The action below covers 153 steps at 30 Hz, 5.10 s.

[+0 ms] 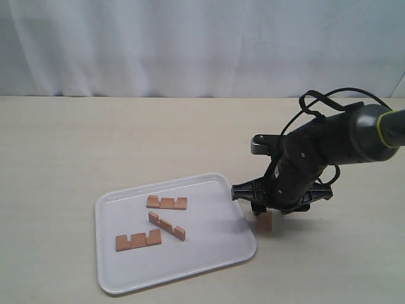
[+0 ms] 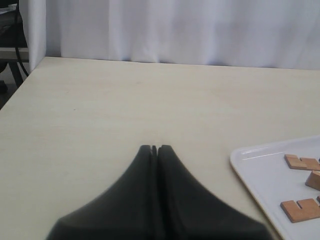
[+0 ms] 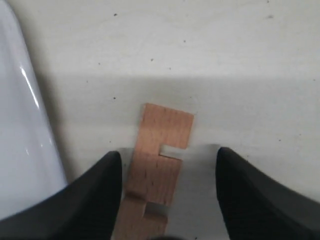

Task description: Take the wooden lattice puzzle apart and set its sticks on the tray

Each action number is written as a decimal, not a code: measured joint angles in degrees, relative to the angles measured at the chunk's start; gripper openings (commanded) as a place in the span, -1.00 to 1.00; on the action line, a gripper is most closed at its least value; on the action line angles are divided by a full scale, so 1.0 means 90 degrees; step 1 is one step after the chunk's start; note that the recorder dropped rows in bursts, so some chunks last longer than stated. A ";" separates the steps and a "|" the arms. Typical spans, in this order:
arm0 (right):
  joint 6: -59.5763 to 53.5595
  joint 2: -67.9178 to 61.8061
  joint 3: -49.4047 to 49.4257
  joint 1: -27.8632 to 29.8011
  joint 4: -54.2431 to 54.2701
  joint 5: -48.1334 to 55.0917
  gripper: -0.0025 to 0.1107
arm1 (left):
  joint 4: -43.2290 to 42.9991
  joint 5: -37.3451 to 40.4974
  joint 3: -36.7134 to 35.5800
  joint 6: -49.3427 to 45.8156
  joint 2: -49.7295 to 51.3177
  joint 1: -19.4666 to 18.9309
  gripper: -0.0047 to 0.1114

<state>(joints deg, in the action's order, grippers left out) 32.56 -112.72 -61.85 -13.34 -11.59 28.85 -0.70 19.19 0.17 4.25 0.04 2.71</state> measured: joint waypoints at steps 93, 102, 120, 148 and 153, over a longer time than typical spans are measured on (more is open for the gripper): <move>-0.2552 0.8747 0.4029 0.2777 0.0560 -0.1434 -0.88 | 0.0000 0.0000 0.0000 0.0000 0.0000 0.0000 -0.92; -0.2783 1.2094 0.4879 0.1683 0.0974 -0.2074 -0.88 | 0.0000 0.0000 0.0000 0.0000 0.0000 0.0000 -0.92; -0.2822 1.2498 0.6426 0.1144 0.1348 -0.2870 -0.88 | 0.0000 0.0000 0.0000 0.0000 0.0000 0.0000 -0.92; -0.3004 1.2498 0.6858 0.1144 0.1640 -0.1179 -0.88 | 0.0000 0.0000 0.0000 0.0000 0.0000 0.0000 -0.92; -0.3004 1.2498 0.6858 0.1144 0.1640 -0.1076 -0.88 | 0.0000 0.0000 0.0000 0.0000 0.0000 0.0000 -0.92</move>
<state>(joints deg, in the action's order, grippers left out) 5.53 -0.23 -0.13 -3.05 3.17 19.16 -0.70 19.19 0.17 4.25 0.04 2.71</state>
